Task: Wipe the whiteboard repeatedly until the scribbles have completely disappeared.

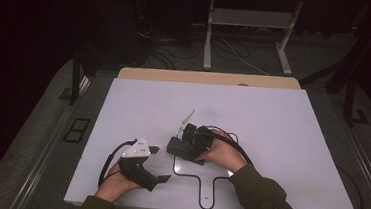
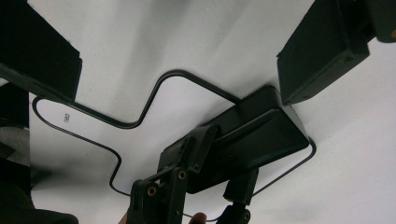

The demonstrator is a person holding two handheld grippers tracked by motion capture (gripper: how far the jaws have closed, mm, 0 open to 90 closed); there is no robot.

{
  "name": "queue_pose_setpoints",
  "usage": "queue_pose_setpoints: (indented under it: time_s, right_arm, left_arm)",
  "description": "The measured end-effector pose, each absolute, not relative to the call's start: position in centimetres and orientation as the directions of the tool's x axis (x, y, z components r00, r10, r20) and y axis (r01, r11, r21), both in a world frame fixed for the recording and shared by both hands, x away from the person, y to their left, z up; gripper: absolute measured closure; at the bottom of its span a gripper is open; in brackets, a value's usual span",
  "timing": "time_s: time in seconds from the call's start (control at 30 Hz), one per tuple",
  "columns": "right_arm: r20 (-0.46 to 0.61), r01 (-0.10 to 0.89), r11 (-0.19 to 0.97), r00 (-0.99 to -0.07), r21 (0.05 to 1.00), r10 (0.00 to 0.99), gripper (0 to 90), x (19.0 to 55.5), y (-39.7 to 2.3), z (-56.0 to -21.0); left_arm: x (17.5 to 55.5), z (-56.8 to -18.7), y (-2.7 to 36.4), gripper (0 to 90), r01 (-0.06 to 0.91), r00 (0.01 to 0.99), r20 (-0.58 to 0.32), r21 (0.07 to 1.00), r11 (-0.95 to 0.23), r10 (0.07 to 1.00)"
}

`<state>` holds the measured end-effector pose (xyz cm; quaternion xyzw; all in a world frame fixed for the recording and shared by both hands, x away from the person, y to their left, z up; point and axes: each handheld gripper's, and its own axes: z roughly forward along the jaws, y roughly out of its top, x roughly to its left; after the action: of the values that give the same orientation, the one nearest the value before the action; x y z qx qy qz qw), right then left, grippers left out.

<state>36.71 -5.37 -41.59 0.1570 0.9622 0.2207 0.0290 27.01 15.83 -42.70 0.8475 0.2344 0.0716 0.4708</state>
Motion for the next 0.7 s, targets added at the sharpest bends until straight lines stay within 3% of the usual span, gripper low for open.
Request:
queue_pose_setpoints:
  time_s: [0.7]
  right_arm:
    - [0.032,0.359,0.794,-0.918,0.49,0.395,38.8,38.1,-9.3,-39.7]
  left_arm:
    - [27.1,-42.8,16.3,0.0,0.341,0.873,-0.111,0.835,-0.431,0.475]
